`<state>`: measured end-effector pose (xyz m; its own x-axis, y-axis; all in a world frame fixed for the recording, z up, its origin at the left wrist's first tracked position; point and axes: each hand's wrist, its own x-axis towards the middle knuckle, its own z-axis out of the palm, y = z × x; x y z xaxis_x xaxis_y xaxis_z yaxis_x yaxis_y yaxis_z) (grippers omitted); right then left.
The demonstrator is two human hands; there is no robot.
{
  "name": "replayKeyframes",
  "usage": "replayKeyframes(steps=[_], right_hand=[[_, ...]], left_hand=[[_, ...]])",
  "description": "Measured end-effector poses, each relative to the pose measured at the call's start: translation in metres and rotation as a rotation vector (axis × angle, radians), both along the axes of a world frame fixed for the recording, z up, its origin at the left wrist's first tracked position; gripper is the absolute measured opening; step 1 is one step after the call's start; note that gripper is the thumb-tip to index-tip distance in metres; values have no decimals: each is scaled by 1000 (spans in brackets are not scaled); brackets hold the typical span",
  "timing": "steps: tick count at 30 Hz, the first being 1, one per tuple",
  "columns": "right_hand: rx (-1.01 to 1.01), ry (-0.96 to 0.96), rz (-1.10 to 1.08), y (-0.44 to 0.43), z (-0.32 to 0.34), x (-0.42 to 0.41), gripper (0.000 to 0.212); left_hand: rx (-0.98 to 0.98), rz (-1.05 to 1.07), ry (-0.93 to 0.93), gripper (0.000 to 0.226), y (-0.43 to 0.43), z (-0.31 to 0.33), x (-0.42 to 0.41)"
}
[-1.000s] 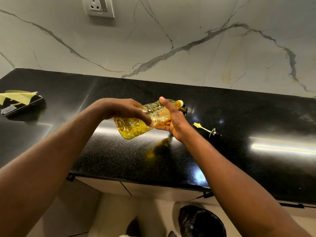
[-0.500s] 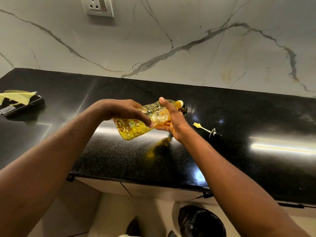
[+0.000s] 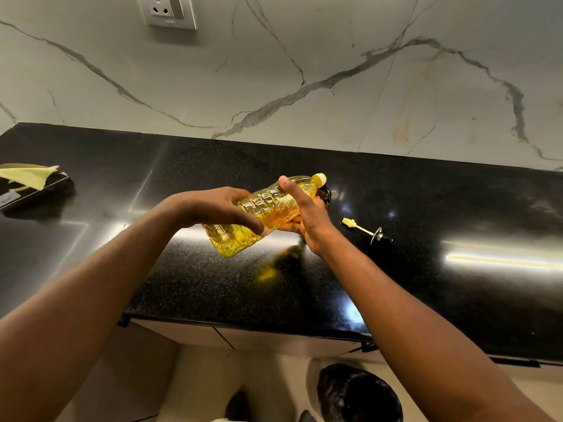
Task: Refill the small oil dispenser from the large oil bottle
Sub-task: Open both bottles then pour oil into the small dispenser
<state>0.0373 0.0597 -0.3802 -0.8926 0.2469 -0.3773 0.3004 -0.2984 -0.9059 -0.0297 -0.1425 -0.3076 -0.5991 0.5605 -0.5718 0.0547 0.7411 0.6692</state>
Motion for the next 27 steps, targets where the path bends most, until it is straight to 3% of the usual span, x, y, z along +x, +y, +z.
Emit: replayKeyframes(steps=[5,21,25,27], right_hand=[[22,30,1,-3,-1,4,51],[28,42,-33,-4,-7,0,58],[48,92,-25,-5,1,-5,53],[86,105,-26,-8,9,-9,60]], left_hand=[[76,12,-31,57,-6,-12,5],[134,41,-77,82,-8,-29,3],[163,28,-17,83,-13,-30,2],[184,22,69,84,-15,-33,-1]])
